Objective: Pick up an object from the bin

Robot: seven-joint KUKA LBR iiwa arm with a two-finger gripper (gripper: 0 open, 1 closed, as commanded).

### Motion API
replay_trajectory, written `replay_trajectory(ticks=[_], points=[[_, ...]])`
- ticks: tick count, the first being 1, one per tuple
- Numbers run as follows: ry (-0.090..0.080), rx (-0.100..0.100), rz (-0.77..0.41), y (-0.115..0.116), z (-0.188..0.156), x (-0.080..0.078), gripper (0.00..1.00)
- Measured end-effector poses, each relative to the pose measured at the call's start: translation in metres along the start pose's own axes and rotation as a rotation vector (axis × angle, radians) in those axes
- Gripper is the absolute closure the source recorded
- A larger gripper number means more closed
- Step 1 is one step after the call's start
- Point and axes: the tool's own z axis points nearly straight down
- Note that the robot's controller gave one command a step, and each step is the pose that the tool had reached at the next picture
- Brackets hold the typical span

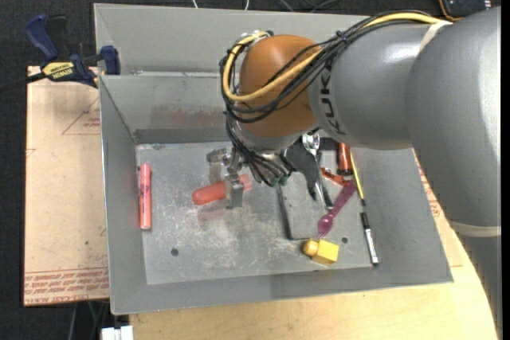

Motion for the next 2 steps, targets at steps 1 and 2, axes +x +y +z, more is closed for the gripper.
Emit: replay_trajectory(ticks=[1, 2], points=[[0.000, -0.001, 0.001, 0.001, -0.015, 0.000, 1.00], [-0.002, -0.001, 0.001, 0.001, -0.029, -0.001, 1.00]])
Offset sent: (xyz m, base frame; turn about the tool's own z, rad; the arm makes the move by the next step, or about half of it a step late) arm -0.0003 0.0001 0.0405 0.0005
